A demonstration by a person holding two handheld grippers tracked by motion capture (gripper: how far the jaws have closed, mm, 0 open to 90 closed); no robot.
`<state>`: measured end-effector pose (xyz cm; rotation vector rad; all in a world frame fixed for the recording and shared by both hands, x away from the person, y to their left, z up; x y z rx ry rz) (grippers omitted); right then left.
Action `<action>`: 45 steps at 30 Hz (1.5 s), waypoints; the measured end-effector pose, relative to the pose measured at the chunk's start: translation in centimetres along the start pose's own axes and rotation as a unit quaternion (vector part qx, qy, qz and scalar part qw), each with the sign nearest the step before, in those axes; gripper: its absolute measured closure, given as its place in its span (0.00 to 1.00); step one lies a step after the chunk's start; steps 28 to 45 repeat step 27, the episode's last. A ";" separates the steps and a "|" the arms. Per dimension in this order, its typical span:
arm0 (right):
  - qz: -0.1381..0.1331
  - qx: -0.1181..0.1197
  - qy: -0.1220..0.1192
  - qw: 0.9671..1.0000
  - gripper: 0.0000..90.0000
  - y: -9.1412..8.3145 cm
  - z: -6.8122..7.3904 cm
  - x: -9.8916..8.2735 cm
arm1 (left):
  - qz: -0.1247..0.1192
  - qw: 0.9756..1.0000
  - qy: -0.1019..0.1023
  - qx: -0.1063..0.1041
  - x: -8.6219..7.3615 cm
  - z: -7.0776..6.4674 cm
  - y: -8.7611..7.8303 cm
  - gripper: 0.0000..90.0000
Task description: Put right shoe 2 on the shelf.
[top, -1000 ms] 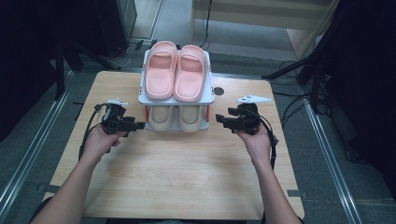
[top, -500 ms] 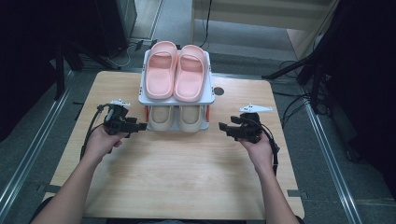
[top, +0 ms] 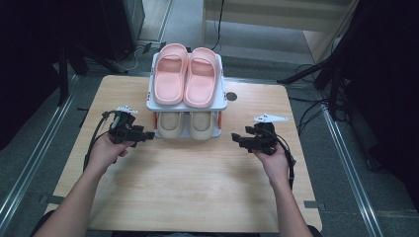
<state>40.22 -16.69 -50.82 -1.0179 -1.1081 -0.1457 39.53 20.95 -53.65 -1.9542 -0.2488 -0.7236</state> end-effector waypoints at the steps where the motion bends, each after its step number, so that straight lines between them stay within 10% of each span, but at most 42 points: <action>1: -0.001 0.000 0.003 1.000 0.35 -0.1 -0.1 0.0 | 0.000 1.000 0.001 0.000 0.0 0.0 0.0 0.42; 45: -0.002 -0.007 0.008 1.000 0.35 -0.1 -0.7 0.0 | 0.008 1.000 0.006 -0.005 -0.3 -0.2 0.3 0.39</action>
Point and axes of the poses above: each handheld gripper's, and its own axes: y roughly forward along the jaws, x roughly out of its top, z roughly to its left, the point moved 6 cm from there along y, roughly forward along the jaws, and after that the axes turned 8 degrees about -y, right-handed, at the moved point
